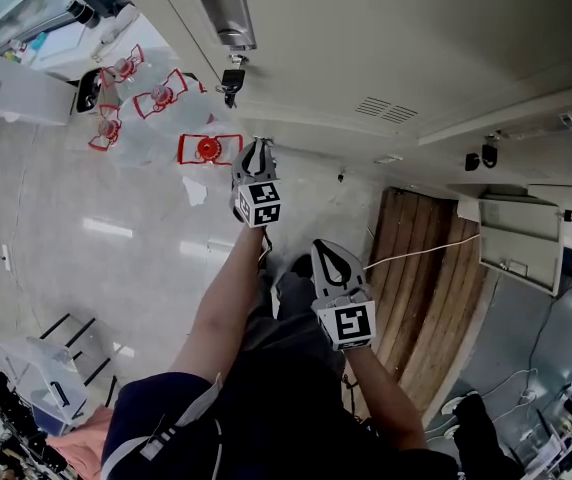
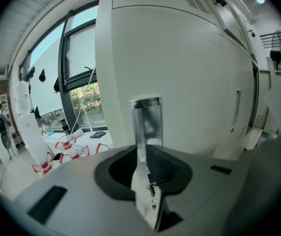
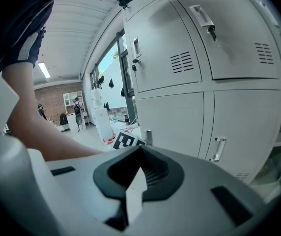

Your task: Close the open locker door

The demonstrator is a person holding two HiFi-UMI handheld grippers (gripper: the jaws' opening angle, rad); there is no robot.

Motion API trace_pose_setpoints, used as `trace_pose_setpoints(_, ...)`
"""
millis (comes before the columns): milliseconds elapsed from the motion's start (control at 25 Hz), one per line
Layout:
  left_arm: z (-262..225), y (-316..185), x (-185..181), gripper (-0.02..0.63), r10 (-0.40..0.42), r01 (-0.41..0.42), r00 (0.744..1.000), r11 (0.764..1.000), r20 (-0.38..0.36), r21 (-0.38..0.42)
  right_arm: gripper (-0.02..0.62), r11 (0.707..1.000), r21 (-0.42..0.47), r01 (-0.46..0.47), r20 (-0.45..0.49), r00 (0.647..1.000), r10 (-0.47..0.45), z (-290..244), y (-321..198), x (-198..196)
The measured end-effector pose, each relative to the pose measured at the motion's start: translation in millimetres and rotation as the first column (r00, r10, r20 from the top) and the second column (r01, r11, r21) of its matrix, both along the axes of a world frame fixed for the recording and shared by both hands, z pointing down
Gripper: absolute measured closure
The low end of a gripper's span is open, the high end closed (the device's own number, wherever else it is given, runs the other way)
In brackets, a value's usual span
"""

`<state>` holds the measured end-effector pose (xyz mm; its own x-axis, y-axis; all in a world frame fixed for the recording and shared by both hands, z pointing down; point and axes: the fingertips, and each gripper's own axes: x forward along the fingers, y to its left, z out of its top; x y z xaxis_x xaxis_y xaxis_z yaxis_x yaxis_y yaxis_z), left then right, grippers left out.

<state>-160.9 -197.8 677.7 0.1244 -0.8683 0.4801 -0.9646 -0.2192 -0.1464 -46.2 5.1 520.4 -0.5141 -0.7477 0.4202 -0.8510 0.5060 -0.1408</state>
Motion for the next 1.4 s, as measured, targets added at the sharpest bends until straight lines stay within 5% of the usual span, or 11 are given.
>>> trace_pose_setpoints(1400, -13.5, 2.7, 0.3, 0.541, 0.092, -0.092, 0.996, 0.996, -0.011, -0.02, 0.594, 1.0, 0.017, 0.004, 0.001, 1.0, -0.004, -10.8, 3.1, -3.5)
